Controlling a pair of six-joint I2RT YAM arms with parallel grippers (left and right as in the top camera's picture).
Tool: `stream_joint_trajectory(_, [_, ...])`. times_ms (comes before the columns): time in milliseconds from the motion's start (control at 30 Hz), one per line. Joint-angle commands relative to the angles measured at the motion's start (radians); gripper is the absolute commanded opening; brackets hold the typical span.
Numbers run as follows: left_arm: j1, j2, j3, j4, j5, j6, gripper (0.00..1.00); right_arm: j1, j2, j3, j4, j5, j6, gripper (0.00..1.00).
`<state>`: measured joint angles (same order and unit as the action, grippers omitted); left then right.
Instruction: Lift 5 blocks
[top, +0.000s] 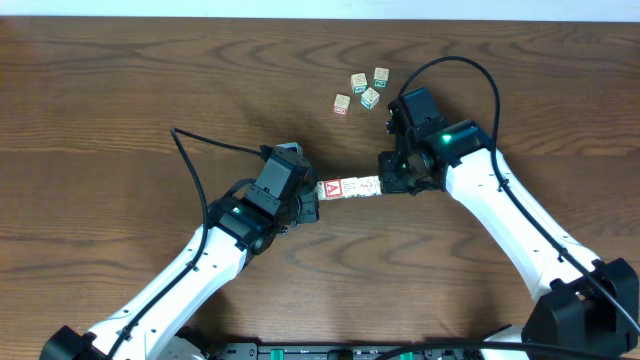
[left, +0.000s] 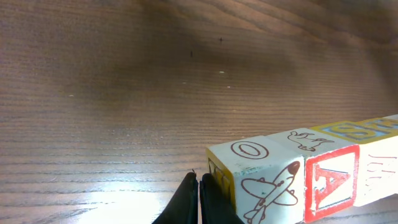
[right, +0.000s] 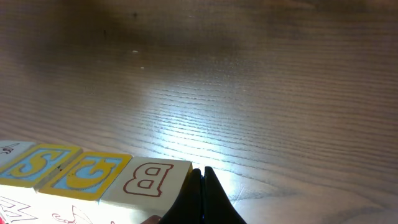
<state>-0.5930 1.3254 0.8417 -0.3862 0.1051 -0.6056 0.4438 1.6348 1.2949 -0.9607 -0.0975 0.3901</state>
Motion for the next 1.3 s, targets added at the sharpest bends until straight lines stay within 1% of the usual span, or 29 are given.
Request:
stream_joint_trajectory(0, [-0.084, -0.033, 0.042, 0.078, 0.264, 0.008, 0.07, 0.108, -0.007, 0.033, 0.032, -0.317, 0.013, 0.01])
stream_joint_trajectory(200, [-0.084, -0.032, 0.041, 0.078, 0.259, 0.010, 0.07, 0.108, -0.006, 0.033, 0.026, -0.273, 0.013, 0.01])
stream_joint_trajectory(767, [-0.084, -0.011, 0.041, 0.079, 0.259, 0.013, 0.07, 0.108, -0.003, 0.033, 0.034, -0.281, 0.023, 0.01])
stream_joint_trajectory(1267, [-0.084, 0.047, 0.041, 0.079, 0.248, 0.018, 0.07, 0.108, 0.063, 0.033, 0.037, -0.276, 0.011, 0.01])
